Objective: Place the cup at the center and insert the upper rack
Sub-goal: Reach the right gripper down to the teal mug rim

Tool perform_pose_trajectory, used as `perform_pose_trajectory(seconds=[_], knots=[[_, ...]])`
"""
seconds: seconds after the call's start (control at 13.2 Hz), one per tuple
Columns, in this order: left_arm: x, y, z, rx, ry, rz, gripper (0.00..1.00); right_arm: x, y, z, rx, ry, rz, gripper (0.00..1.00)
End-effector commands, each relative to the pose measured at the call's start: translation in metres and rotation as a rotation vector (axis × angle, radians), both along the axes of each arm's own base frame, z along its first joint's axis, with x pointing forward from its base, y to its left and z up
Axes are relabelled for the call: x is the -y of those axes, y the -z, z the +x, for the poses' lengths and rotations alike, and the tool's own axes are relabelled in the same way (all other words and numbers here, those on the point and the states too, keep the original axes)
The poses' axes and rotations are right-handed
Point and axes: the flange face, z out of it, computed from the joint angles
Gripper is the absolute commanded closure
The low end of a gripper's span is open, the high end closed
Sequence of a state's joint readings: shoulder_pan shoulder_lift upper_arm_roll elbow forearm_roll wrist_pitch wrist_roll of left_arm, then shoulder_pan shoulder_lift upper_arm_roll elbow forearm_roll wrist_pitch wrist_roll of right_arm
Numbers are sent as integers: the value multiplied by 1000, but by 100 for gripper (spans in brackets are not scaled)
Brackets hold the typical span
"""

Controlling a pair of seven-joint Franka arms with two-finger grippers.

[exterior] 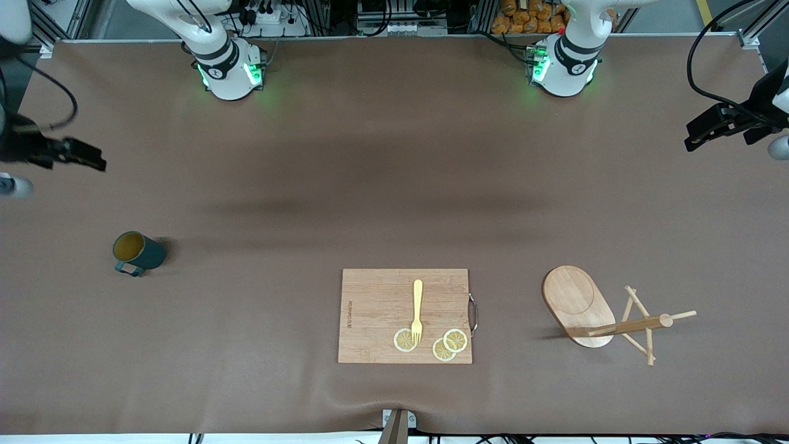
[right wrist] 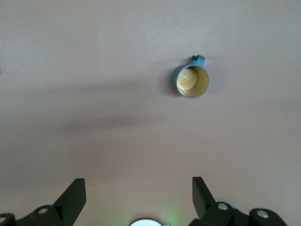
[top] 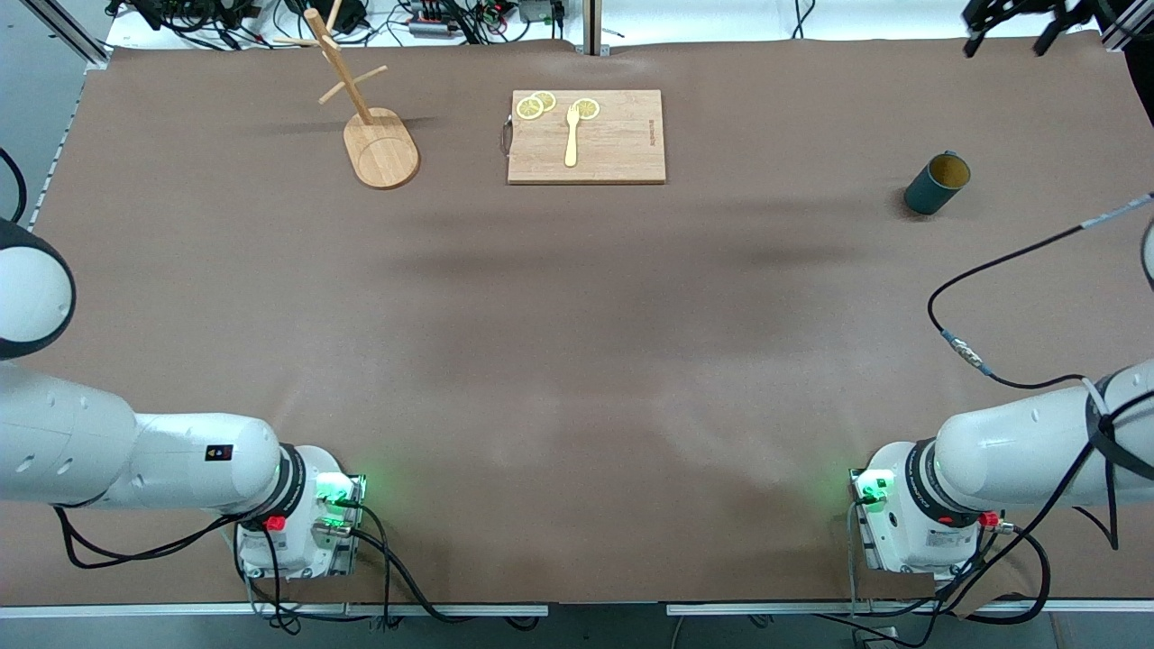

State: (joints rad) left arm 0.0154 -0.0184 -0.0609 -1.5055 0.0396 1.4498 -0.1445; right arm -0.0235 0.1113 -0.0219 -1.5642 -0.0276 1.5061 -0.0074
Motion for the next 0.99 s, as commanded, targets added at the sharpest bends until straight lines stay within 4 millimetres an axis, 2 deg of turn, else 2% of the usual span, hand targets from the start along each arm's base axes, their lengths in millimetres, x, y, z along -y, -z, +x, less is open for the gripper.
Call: perform_pose_trajectory(seconds=[0.0, 0.15, 0.46, 0.61, 0.76, 0.91], knots=[[2, -5, 1, 4, -14, -7, 0, 6, 37, 24, 4, -53, -11, 0], [2, -5, 1, 4, -13, -7, 0, 17, 69, 35, 6, -85, -3, 0], [2, -5, 2, 14, -13, -19, 0, 44, 146, 47, 13, -116, 7, 0], [2, -7, 2, 18, -7, -19, 0, 47, 177, 54, -4, -122, 12, 0], [2, -8, 0, 18, 3, -19, 0, 53, 208, 52, -45, -112, 18, 0], [3, -7, 0, 16, 4, -19, 0, 62, 236, 39, -64, -97, 24, 0]])
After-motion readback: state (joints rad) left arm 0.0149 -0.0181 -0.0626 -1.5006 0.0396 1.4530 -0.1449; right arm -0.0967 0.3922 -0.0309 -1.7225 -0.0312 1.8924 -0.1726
